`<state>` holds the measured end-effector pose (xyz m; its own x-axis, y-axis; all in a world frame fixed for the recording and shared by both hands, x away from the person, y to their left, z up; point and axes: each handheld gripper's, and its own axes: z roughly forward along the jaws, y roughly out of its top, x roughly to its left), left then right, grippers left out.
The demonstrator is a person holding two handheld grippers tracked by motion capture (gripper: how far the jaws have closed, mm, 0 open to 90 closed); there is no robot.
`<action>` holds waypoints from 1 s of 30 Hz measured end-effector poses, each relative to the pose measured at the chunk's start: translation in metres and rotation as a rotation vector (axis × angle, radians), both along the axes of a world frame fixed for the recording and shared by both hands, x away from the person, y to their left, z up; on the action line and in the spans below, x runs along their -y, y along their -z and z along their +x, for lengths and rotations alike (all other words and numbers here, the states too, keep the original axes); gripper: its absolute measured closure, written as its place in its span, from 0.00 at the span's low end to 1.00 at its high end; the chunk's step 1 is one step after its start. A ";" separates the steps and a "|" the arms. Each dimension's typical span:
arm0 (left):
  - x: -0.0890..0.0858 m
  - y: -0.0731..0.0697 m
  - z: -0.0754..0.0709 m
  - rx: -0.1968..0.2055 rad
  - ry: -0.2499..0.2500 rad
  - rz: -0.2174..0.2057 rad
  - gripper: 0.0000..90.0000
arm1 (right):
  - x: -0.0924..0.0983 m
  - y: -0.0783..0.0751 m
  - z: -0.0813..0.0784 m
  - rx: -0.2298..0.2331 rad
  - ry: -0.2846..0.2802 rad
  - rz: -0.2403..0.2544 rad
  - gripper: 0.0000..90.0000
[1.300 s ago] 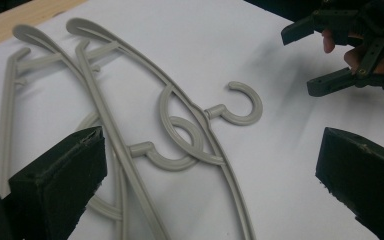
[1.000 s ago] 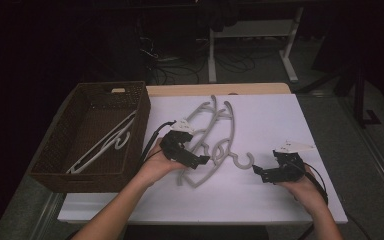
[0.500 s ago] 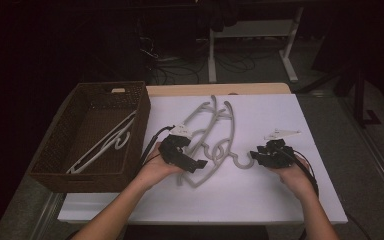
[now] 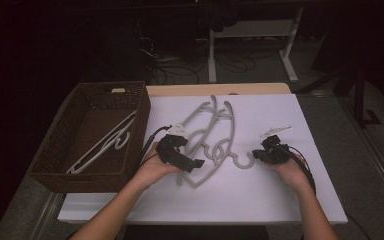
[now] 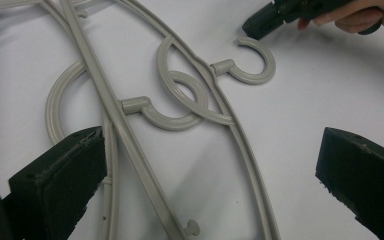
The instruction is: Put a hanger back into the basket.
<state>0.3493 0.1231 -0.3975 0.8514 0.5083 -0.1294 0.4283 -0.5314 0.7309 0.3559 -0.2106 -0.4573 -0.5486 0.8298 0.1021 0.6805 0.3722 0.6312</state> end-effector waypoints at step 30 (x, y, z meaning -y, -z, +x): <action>0.013 0.038 -0.002 0.016 0.145 0.182 0.26 | -0.020 -0.011 -0.024 0.041 -0.099 0.073 0.57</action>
<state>0.3473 0.1105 -0.4358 0.9184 0.3943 -0.0324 0.3270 -0.7103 0.6233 0.3324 -0.1911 -0.4465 -0.6327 0.7624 0.1358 0.6155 0.3886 0.6857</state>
